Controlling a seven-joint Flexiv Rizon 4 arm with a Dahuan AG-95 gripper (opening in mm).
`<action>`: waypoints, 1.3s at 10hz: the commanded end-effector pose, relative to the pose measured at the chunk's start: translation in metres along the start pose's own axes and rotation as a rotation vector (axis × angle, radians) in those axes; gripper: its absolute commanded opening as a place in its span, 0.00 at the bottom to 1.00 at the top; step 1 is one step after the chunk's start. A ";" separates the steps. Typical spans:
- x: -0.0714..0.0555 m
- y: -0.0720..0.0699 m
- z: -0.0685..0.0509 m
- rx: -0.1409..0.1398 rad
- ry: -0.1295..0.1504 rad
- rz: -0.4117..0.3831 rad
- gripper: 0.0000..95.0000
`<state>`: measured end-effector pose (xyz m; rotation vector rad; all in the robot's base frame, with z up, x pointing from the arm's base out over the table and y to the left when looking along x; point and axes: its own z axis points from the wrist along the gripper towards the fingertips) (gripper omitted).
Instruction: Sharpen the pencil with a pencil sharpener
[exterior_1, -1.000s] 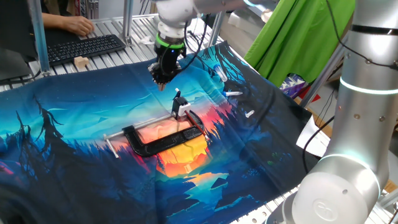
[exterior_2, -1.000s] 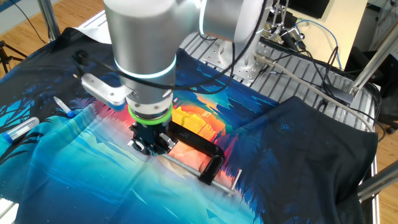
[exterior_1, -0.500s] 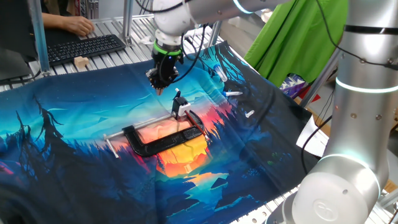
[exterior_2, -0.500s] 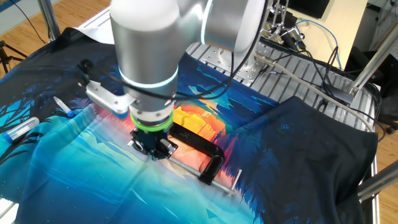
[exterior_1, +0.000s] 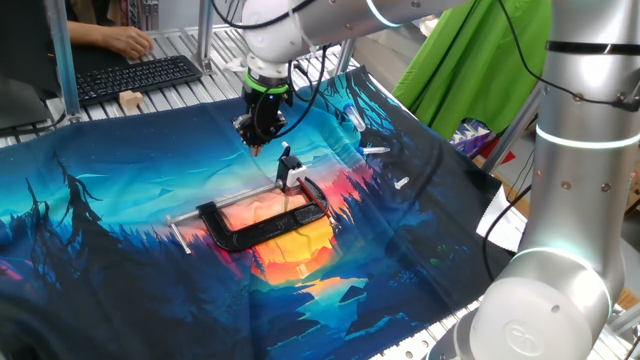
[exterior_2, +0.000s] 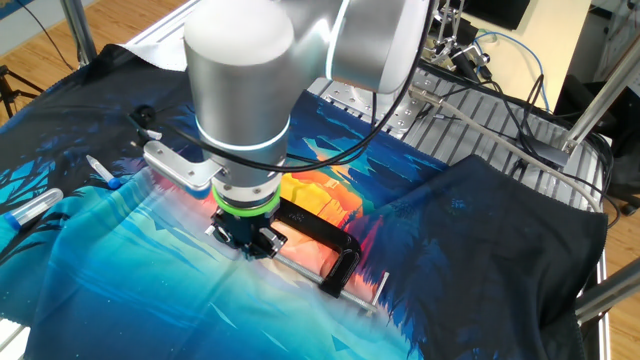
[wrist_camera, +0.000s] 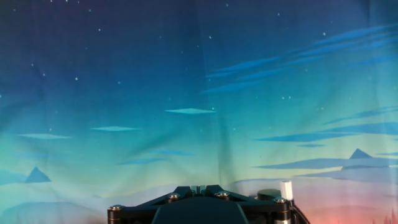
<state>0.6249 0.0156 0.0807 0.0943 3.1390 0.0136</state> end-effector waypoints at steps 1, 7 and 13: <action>0.001 0.000 0.000 -0.002 -0.009 -0.014 0.00; 0.001 0.000 0.000 0.000 0.044 -0.030 0.00; 0.001 0.000 0.000 -0.018 0.070 0.005 0.00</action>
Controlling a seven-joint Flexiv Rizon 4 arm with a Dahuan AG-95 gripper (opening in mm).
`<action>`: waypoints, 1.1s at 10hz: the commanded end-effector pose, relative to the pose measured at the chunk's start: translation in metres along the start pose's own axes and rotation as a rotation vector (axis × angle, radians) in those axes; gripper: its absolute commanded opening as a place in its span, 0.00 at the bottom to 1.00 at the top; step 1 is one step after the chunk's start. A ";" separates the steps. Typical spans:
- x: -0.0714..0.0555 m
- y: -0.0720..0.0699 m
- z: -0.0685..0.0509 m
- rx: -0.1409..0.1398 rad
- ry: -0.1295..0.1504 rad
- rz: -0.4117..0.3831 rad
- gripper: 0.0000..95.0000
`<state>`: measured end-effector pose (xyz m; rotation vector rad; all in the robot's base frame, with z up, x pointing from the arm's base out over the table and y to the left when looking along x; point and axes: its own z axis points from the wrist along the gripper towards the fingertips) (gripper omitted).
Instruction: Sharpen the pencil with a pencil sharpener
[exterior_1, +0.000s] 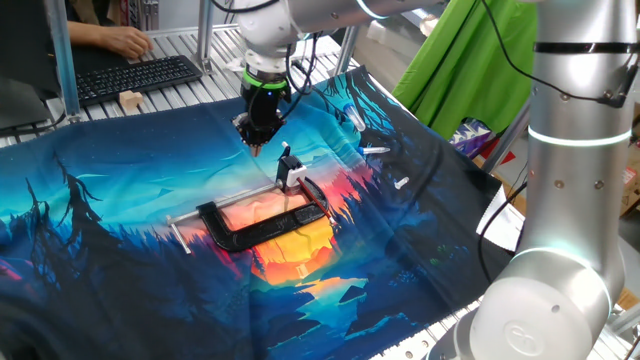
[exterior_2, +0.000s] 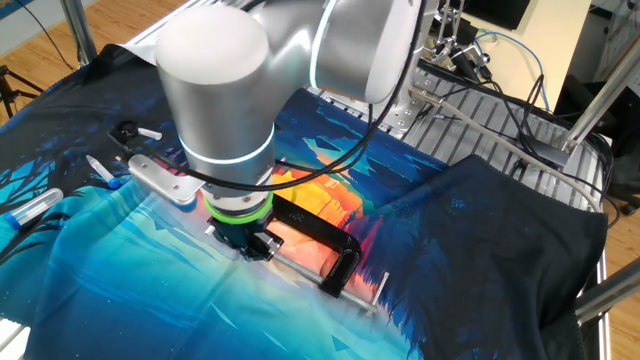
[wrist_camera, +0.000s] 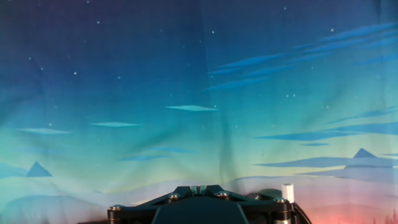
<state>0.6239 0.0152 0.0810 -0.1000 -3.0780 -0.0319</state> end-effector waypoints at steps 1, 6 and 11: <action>0.000 0.000 0.000 -0.015 0.007 0.001 0.00; -0.008 0.006 0.013 0.026 -0.015 0.014 0.20; -0.026 0.015 0.046 0.026 -0.014 0.018 0.20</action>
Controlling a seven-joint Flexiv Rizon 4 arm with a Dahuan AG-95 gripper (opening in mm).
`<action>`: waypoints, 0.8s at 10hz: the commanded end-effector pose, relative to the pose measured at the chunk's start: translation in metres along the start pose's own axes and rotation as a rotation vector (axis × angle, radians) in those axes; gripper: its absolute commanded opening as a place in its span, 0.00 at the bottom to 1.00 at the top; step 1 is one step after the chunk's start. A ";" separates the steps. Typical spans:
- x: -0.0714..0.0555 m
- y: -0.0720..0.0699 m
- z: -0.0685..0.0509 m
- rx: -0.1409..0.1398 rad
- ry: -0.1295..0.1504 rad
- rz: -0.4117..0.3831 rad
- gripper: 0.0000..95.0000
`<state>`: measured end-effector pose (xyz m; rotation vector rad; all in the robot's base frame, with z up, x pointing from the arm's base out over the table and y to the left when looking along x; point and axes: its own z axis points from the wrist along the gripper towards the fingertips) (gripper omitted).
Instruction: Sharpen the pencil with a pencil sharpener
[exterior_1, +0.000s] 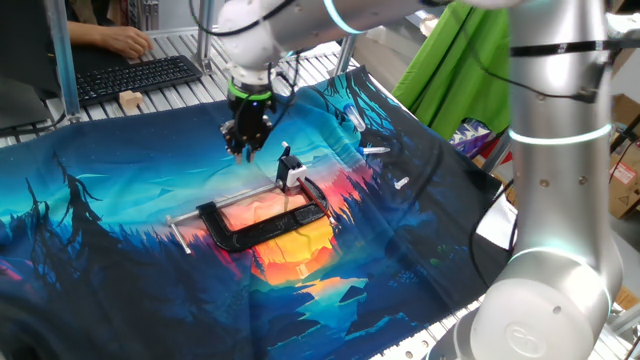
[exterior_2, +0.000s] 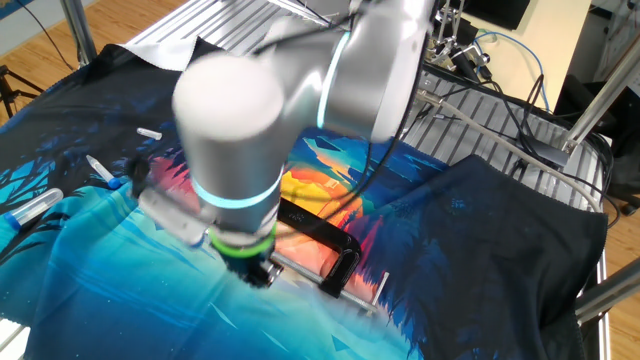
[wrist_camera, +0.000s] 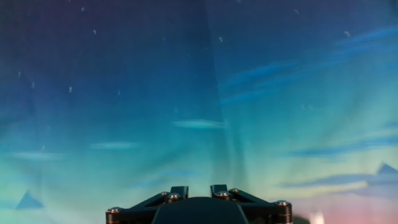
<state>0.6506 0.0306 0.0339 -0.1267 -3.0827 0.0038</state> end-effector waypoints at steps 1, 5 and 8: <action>0.001 -0.001 0.004 0.002 -0.007 0.001 0.20; -0.003 0.000 0.014 0.001 -0.006 -0.001 0.20; -0.005 -0.002 0.014 -0.003 0.000 -0.008 0.20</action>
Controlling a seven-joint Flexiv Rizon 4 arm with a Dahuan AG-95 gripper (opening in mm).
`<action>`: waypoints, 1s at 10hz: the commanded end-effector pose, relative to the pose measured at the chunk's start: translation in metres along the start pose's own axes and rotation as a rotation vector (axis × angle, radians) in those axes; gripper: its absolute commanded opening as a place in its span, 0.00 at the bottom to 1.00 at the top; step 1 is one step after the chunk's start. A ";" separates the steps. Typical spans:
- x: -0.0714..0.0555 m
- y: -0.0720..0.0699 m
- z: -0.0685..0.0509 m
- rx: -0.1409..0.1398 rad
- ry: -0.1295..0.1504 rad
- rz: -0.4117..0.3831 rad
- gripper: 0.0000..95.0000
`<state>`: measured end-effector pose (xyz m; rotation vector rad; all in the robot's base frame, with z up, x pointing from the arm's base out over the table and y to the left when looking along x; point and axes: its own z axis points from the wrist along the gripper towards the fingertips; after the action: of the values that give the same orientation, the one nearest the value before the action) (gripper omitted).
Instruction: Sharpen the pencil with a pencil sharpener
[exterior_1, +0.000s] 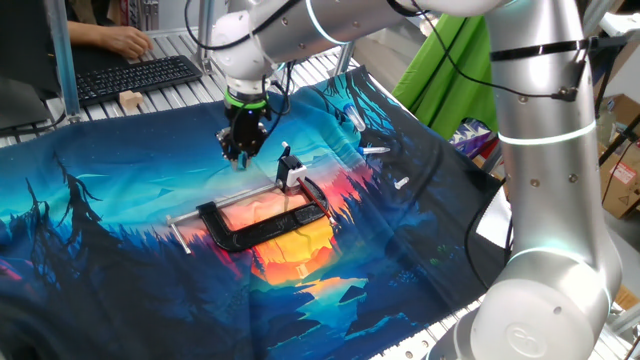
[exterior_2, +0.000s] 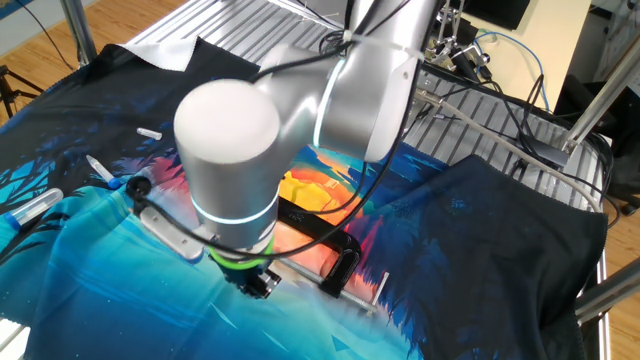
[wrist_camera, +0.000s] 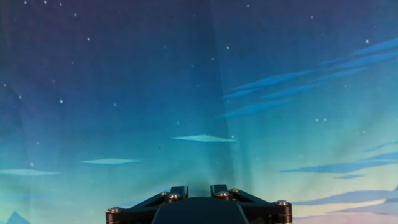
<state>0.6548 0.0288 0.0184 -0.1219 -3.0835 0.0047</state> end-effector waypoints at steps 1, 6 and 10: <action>-0.002 -0.002 -0.003 -0.006 0.005 -0.011 0.00; -0.006 -0.006 -0.006 0.000 0.011 -0.028 0.00; -0.026 -0.028 -0.014 -0.001 0.012 -0.088 0.00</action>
<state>0.6794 -0.0003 0.0307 0.0044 -3.0703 -0.0024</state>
